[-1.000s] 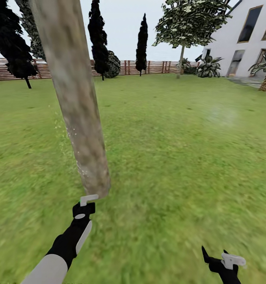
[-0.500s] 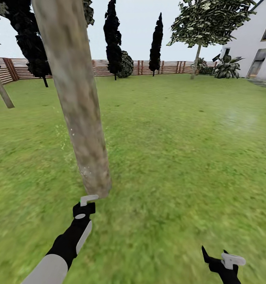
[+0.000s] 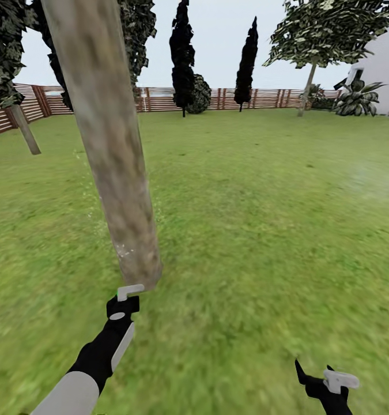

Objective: In the garden, pick up the pesticide atomizer on the floor and spray pesticide onto both trees until each tree trunk is fully covered.

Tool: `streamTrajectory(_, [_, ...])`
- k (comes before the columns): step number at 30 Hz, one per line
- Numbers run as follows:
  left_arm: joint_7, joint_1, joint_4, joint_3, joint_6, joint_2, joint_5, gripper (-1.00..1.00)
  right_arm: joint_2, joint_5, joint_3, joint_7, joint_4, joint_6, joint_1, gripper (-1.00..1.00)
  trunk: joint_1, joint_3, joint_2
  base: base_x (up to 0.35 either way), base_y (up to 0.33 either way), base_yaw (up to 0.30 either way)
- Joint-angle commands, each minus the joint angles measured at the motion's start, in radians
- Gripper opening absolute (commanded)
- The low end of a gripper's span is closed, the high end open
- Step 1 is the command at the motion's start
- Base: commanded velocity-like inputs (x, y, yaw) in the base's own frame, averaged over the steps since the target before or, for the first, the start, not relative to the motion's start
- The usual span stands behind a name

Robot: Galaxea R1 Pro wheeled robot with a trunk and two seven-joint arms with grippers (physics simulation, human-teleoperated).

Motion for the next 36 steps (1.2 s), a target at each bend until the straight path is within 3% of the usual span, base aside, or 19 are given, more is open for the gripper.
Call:
streamTrajectory(1, [0.000,0.000,0.000,0.000,0.000,0.000,-0.001,-1.00,0.000,0.000,0.000,0.000,0.000,0.000,0.000,1.00,0.000,0.000,0.000,0.101,-0.274,0.276])
streamTrajectory(7, [0.000,0.000,0.000,0.000,0.000,0.000,-0.001,-1.00,0.000,0.000,0.000,0.000,0.000,0.000,0.000,1.00,0.000,0.000,0.000,0.101,-0.274,0.268])
streamTrajectory(17, [0.000,0.000,0.000,-0.001,-0.001,0.000,-0.001,-1.00,0.000,0.000,0.000,0.000,0.000,0.000,0.000,1.00,0.000,0.000,0.000,0.101,-0.272,0.032])
streamTrajectory(22, [0.003,0.000,-0.002,0.001,-0.011,0.003,-0.001,-1.00,-0.001,-0.001,0.000,0.000,0.000,0.000,0.000,1.00,0.000,0.000,0.000,0.014,-0.045,0.240])
streamTrajectory(28, [-0.008,-0.018,-0.020,-0.009,0.013,-0.011,-0.006,-1.00,0.000,0.000,0.000,0.000,0.001,0.000,0.000,1.00,0.000,0.000,0.000,0.000,-0.001,0.018])
streamTrajectory(30, [-0.011,-0.059,-0.021,-0.006,0.034,0.010,-0.007,-1.00,0.000,0.000,0.000,0.000,0.001,0.000,0.000,1.00,0.000,0.000,0.000,0.000,0.000,0.000])
streamTrajectory(32, [-0.017,-0.099,-0.023,-0.009,0.123,0.034,-0.009,-1.00,0.000,0.000,0.000,0.000,0.000,0.000,0.000,1.00,0.000,0.000,0.000,0.000,0.000,0.000])
streamTrajectory(33, [-0.089,-0.128,-0.025,-0.021,0.185,0.030,-0.011,-1.00,0.000,0.001,0.001,0.000,0.002,0.000,0.000,1.00,0.000,0.000,0.000,0.000,0.000,0.000])
streamTrajectory(34, [-0.176,-0.142,-0.026,-0.038,0.201,0.029,-0.012,-1.00,0.000,0.001,0.001,0.000,0.006,0.000,0.000,1.00,0.000,0.000,0.000,0.000,0.000,0.000])
streamTrajectory(35, [-0.211,-0.146,-0.026,-0.044,0.205,0.032,-0.014,-1.00,0.000,0.000,0.001,0.000,0.012,0.000,0.000,1.00,0.000,0.000,0.000,0.000,0.000,0.000])
streamTrajectory(36, [-0.245,-0.155,-0.033,-0.044,0.213,0.057,-0.016,-1.00,0.000,0.000,0.001,0.000,0.017,0.000,0.000,1.00,0.000,0.000,0.000,0.000,0.000,0.000])
